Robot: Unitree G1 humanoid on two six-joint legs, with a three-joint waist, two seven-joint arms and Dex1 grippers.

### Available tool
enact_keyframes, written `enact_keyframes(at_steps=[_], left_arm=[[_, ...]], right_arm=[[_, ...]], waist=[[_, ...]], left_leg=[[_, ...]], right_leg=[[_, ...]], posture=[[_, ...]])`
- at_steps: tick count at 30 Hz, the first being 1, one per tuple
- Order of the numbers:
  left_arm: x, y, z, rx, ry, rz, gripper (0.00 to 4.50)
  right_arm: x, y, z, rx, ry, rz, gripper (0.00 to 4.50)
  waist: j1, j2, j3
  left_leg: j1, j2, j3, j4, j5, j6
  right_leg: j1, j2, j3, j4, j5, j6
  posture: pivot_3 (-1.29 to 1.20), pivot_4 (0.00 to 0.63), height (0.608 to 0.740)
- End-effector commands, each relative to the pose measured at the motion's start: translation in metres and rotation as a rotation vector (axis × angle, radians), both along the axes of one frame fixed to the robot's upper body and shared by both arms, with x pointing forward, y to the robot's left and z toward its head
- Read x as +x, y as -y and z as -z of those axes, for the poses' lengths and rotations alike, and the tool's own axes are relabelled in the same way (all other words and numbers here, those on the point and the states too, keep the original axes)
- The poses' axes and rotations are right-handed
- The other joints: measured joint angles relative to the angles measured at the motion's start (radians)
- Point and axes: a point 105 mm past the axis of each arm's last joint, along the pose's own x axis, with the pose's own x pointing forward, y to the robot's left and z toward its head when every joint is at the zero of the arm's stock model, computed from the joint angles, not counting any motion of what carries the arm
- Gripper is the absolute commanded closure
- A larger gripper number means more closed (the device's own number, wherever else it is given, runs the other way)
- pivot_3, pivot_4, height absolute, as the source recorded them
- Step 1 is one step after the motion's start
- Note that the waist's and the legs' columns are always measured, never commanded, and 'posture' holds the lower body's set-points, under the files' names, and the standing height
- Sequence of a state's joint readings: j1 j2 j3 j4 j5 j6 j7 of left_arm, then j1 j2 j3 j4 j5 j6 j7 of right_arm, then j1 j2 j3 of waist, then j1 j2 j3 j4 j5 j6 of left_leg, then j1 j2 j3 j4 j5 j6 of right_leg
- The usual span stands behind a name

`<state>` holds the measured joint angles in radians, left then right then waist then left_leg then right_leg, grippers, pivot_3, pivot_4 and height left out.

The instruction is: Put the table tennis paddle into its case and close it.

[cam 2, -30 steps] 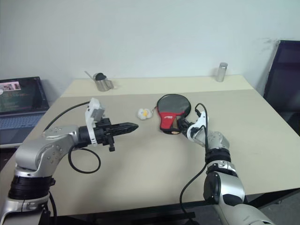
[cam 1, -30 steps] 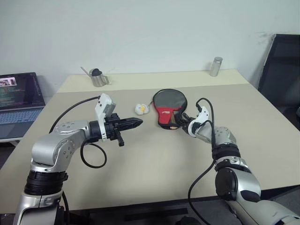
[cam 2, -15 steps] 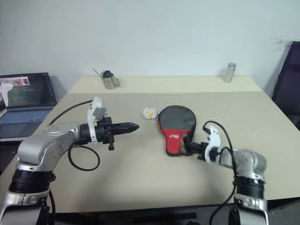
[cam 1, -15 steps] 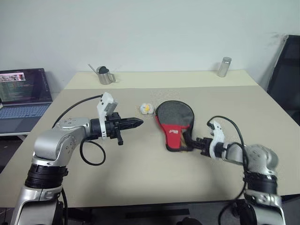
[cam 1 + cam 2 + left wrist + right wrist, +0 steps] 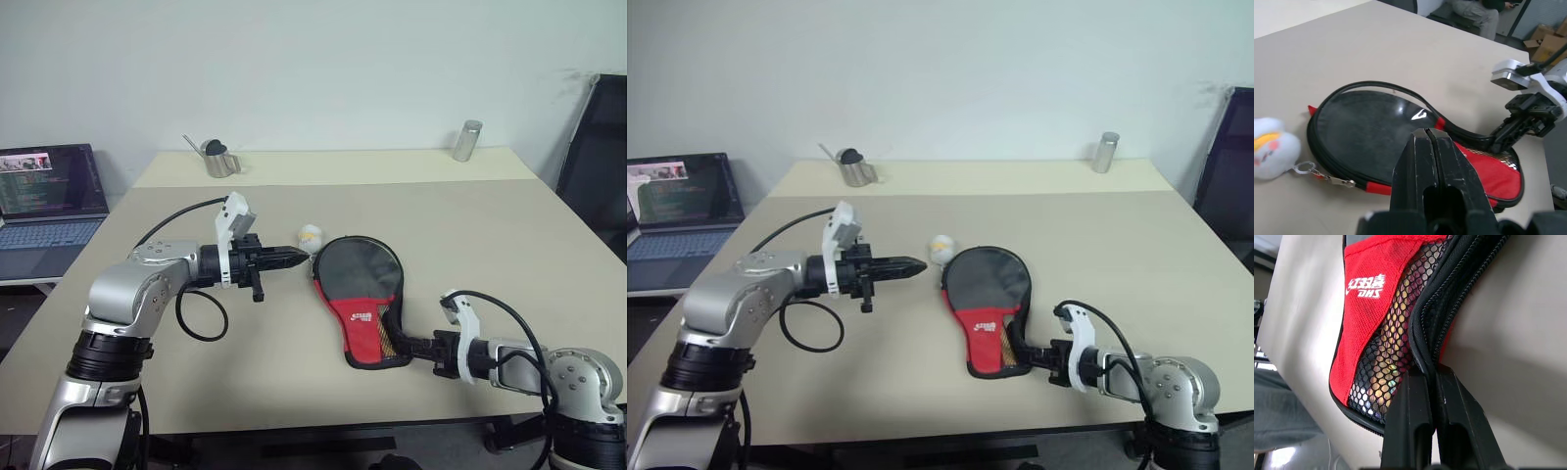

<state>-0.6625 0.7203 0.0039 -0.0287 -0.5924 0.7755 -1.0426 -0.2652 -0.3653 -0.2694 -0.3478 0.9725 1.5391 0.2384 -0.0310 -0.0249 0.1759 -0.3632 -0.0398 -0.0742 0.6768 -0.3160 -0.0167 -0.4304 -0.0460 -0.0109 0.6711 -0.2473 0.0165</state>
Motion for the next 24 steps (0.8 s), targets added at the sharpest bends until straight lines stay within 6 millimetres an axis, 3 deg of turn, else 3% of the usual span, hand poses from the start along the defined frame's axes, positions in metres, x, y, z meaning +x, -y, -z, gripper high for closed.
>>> enact_keyframes(at_steps=[1, 10, 16, 24], left_arm=[[-0.001, 0.001, -0.011, -0.002, 0.052, 0.015, 4.50], [-0.003, -0.002, -0.010, -0.005, 0.049, 0.002, 4.50], [0.000, -0.004, -0.012, -0.004, 0.054, -0.009, 4.50], [0.003, -0.006, -0.014, -0.005, 0.065, -0.015, 4.50]], right_arm=[[-0.024, -0.006, 0.011, -0.006, -0.094, -0.100, 4.46], [-0.037, -0.002, 0.012, -0.002, -0.110, -0.125, 4.46], [-0.035, -0.003, 0.012, 0.004, -0.107, -0.112, 4.46], [-0.021, 0.013, -0.003, -0.018, -0.049, -0.068, 2.19]], waist=[[0.001, 0.000, 0.000], [0.002, 0.000, 0.000], [0.002, 0.000, 0.000], [0.002, 0.000, 0.000]], left_leg=[[0.000, 0.000, 0.000, 0.000, 0.000, 0.000], [0.000, 0.000, -0.002, 0.000, 0.000, 0.000], [0.000, 0.000, -0.003, 0.000, -0.001, 0.001], [0.001, 0.000, -0.003, 0.000, -0.001, 0.001]], right_leg=[[0.000, 0.000, 0.000, 0.000, 0.000, 0.000], [0.003, 0.000, -0.002, -0.003, 0.000, 0.000], [0.005, 0.000, -0.003, -0.006, 0.000, 0.000], [0.005, 0.000, -0.003, -0.006, 0.000, 0.000]], posture=[[0.00, 0.150, 0.740], [0.00, 0.150, 0.740], [0.00, 0.150, 0.740], [0.00, 0.150, 0.740]])
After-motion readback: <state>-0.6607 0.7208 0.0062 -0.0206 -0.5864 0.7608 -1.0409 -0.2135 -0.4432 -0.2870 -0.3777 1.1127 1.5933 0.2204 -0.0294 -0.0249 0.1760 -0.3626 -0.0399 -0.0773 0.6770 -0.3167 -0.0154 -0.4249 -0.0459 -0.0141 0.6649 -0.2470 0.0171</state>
